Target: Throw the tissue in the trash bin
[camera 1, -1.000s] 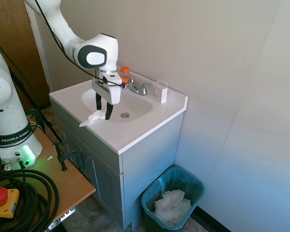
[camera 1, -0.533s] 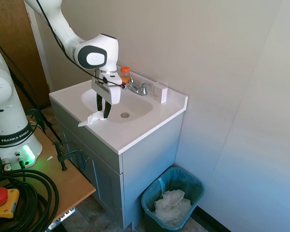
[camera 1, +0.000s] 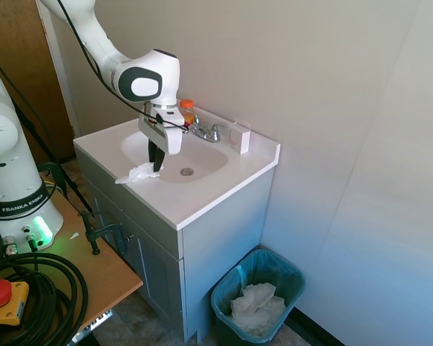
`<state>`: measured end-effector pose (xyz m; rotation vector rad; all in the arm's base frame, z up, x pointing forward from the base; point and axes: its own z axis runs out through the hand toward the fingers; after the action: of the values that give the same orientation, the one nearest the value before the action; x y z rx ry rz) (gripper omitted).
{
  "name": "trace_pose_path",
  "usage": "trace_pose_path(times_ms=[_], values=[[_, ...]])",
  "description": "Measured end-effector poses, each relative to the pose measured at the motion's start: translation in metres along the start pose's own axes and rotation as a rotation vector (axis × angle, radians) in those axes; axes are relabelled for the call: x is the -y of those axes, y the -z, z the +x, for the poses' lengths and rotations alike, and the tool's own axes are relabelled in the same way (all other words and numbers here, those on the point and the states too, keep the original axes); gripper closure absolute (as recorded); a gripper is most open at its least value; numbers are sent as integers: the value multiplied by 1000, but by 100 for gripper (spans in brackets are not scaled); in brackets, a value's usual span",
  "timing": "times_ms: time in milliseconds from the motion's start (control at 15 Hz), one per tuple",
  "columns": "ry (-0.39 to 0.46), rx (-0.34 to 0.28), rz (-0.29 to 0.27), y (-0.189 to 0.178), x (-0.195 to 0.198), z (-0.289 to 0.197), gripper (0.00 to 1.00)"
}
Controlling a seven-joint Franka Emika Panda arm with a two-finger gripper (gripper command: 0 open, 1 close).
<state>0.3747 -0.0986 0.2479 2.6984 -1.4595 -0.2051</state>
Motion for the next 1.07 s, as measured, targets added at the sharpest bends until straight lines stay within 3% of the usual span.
trace_pose_path(times_ms=[333, 533, 733, 867, 933, 1067], values=[[4, -6, 30, 16, 7, 7, 100], [-41, -57, 153, 83, 4, 28, 100], [-181, -123, 330, 163, -37, 83, 100], [-307, -144, 423, 191, -76, 141, 100], [-370, -142, 453, 193, -94, 171, 100], [-489, -142, 463, 182, -127, 231, 100]])
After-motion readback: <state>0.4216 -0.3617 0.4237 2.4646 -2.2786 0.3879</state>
